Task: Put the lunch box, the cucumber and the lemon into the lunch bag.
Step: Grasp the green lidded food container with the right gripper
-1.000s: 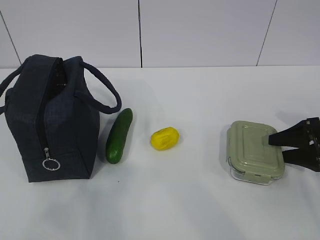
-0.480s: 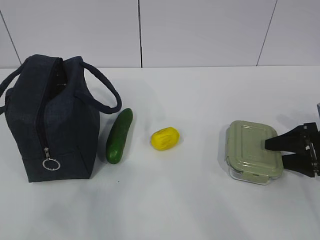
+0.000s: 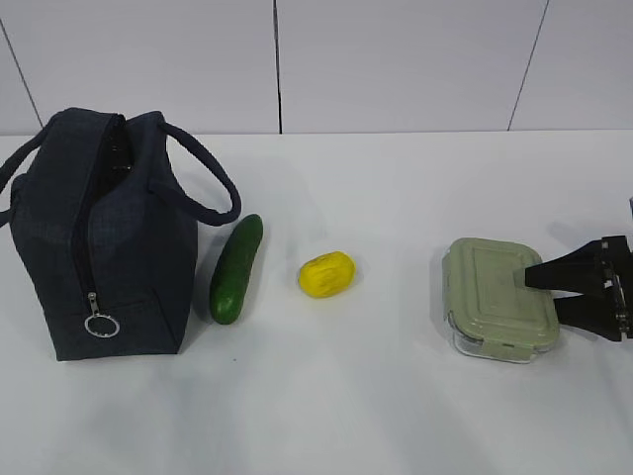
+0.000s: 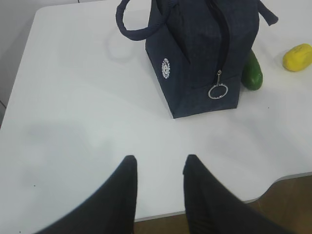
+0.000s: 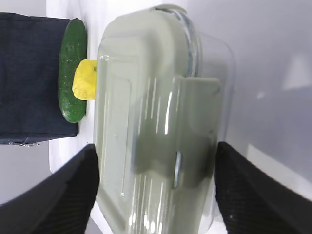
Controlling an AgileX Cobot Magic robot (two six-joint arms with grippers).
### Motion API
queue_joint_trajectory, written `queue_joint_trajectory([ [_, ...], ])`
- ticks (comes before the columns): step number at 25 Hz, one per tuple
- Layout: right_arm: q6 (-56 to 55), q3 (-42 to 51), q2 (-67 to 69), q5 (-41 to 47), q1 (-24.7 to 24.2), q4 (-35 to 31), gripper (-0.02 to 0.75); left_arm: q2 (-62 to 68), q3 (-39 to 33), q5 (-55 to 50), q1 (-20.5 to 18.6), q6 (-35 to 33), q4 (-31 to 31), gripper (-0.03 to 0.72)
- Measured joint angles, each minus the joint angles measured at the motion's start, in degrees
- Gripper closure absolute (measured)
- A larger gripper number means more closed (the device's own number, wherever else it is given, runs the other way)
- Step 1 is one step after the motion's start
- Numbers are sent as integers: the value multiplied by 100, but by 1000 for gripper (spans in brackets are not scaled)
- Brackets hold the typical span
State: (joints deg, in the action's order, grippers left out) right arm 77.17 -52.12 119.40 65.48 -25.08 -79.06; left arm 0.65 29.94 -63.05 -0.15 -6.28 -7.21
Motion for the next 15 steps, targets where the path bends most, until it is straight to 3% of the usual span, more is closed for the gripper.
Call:
queue_joint_trajectory([
  [15,9,0,0,10,0,102,184,0,0,0,0,0,0,447],
])
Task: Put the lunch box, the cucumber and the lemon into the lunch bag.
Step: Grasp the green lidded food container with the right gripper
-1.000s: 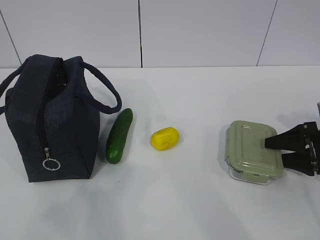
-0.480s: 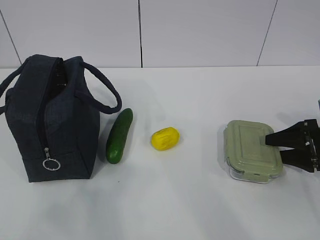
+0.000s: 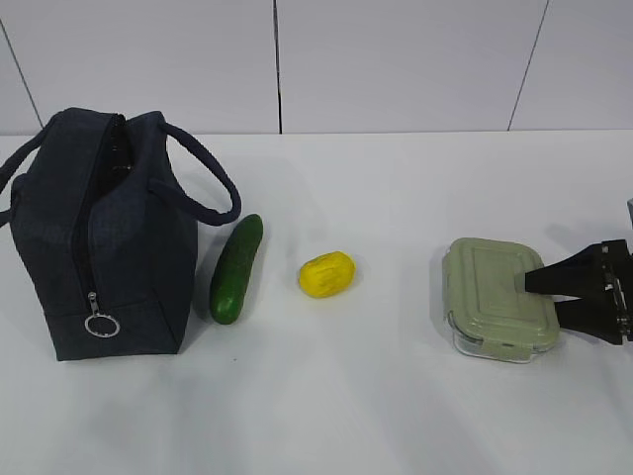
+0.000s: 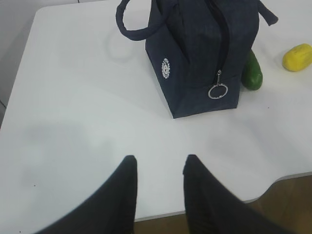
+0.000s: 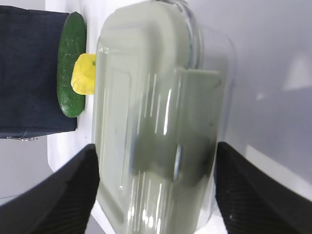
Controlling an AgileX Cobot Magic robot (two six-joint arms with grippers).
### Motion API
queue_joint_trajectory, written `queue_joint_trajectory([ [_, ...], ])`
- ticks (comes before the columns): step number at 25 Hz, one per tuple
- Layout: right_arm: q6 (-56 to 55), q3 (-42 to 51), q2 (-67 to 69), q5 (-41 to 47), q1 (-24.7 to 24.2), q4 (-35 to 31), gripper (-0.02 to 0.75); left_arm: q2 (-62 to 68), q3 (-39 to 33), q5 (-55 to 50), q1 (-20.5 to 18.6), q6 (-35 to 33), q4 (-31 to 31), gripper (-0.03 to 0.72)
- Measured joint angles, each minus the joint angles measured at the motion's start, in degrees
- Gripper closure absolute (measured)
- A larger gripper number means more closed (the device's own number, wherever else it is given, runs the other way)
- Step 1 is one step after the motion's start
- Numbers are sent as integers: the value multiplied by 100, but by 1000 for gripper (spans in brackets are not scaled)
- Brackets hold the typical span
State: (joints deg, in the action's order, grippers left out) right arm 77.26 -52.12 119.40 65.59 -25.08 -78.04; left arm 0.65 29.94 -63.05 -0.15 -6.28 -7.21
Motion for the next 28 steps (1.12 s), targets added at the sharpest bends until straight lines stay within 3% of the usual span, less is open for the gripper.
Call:
queue_joint_trajectory([
  [17,-567,-498,0,12,0,593,184,0,0,0,0,0,0,447],
  [28,-659,-511,216,24,112,631,185,0,0,0,0,0,0,447],
])
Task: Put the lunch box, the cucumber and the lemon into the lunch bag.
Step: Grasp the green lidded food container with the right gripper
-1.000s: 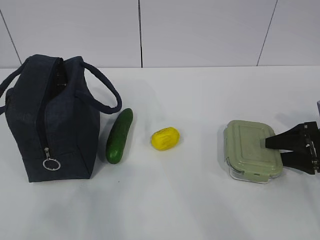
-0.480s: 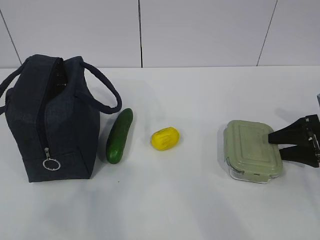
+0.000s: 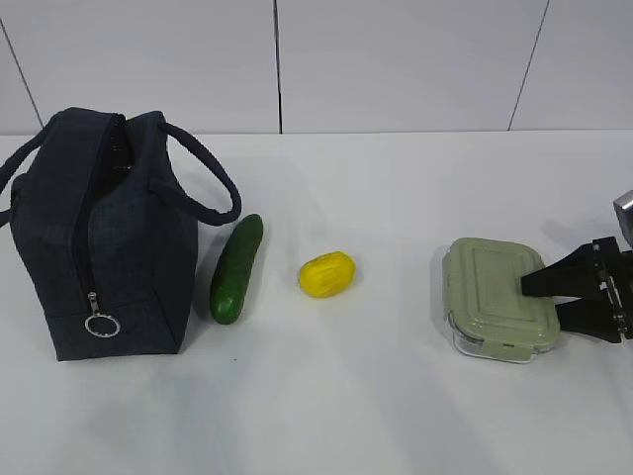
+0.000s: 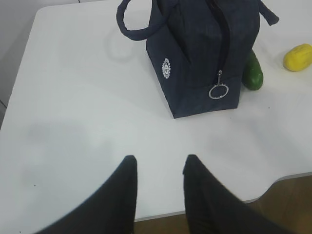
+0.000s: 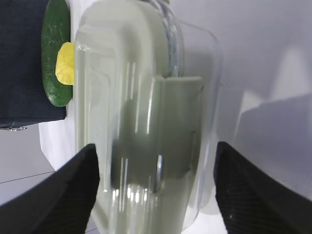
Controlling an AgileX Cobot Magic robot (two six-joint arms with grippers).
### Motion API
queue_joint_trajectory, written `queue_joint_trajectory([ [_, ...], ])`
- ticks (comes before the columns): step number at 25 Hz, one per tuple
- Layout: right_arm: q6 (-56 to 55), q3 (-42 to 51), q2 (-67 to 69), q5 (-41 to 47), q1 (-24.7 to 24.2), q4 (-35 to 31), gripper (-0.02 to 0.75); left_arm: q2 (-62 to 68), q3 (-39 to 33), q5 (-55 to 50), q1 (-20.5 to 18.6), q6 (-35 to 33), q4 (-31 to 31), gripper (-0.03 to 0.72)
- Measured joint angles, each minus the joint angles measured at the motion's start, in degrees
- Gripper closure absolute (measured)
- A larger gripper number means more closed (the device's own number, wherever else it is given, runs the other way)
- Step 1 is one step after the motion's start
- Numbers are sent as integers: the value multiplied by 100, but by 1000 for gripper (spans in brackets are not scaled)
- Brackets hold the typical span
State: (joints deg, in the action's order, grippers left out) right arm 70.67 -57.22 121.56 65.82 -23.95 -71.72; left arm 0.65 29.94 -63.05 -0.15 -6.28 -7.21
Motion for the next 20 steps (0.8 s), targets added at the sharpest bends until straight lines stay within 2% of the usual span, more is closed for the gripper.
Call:
queue_joint_trajectory([
  [16,-41,-61,38,0,146,0,185,0,0,0,0,0,0,447],
  [20,-41,-61,38,0,159,0,230,0,0,0,0,0,0,447],
])
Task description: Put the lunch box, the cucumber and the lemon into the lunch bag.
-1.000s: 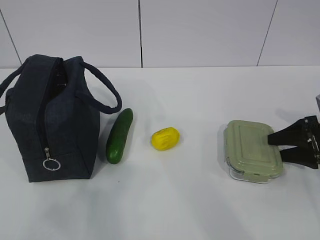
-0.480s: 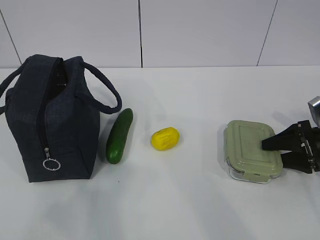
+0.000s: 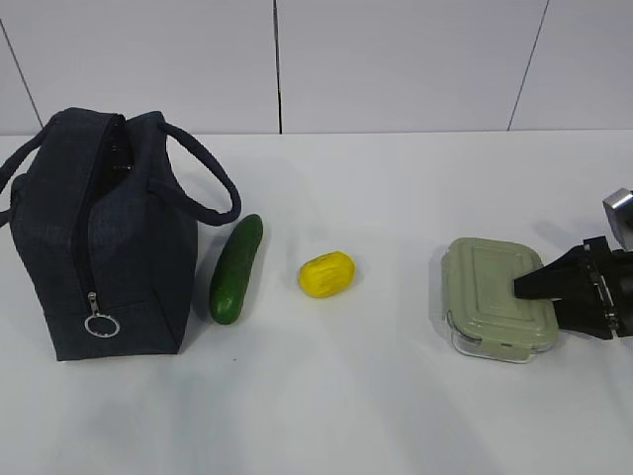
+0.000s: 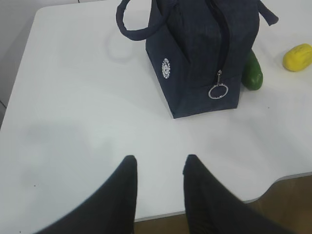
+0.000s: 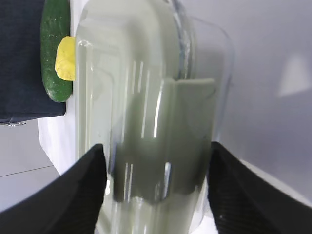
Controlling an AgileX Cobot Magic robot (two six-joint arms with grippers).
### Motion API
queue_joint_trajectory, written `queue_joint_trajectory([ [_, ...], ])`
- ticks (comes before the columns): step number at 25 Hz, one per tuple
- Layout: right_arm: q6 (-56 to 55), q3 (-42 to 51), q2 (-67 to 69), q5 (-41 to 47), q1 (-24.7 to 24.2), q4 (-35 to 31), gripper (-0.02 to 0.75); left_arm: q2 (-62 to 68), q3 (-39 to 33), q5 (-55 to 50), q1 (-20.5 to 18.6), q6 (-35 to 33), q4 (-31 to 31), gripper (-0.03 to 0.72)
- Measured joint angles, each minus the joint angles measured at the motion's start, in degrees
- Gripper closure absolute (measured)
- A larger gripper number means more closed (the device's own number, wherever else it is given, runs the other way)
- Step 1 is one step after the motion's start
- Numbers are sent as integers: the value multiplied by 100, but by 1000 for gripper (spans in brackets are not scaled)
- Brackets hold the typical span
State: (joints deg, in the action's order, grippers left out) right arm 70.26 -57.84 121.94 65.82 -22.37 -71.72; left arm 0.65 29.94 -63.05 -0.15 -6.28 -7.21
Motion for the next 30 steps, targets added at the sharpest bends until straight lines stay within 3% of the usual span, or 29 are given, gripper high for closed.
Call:
queue_joint_trajectory([
  [6,0,0,0,0,0,24,309,0,0,0,0,0,0,447],
  [30,-32,0,0,12,0,24,341,0,0,0,0,0,0,447],
])
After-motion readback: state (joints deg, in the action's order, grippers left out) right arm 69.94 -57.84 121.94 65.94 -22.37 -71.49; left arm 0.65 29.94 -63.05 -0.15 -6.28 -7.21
